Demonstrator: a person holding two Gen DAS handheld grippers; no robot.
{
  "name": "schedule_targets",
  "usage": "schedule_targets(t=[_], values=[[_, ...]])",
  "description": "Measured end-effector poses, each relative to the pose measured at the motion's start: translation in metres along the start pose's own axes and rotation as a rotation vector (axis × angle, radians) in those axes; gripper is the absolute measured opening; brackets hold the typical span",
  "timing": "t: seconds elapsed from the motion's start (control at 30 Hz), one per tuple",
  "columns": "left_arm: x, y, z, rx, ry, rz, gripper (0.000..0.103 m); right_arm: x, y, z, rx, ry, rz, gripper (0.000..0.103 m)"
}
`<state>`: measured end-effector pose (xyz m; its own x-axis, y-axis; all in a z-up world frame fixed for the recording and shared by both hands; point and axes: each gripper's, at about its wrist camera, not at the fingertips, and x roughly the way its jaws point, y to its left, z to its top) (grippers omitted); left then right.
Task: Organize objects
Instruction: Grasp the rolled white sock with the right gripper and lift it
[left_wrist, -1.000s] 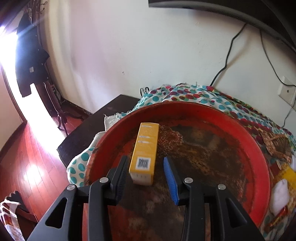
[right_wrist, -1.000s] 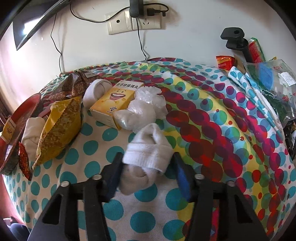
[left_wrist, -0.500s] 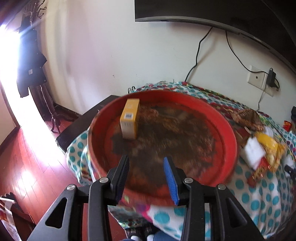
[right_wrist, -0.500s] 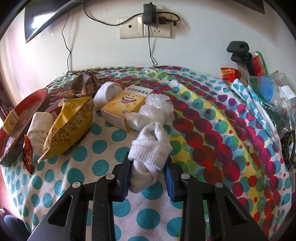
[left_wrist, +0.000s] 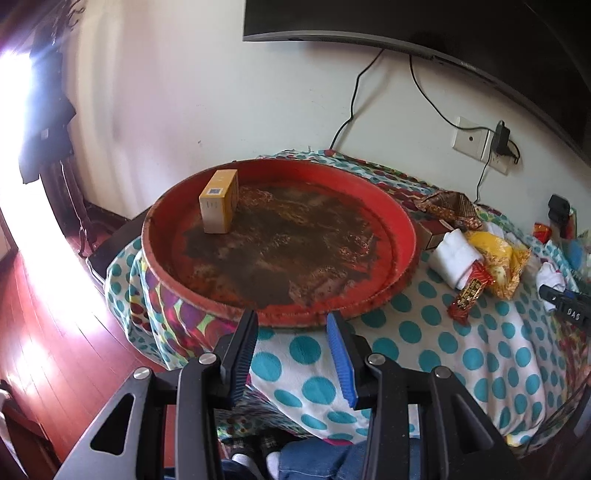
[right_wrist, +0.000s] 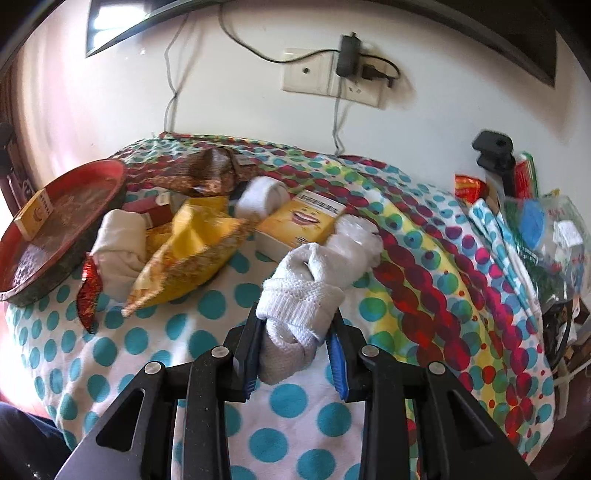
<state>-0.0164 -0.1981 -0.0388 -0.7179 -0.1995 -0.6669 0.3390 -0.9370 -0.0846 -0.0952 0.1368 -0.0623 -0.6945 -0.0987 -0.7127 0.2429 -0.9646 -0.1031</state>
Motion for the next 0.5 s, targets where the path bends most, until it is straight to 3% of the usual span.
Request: schedule_targets(t=[0.5], values=[[-0.008,0.015,-0.005,-0.057,0.003,-0.010,0.040,-0.026,0.085,0.032,-0.139,-0.055,0.071,0.029]])
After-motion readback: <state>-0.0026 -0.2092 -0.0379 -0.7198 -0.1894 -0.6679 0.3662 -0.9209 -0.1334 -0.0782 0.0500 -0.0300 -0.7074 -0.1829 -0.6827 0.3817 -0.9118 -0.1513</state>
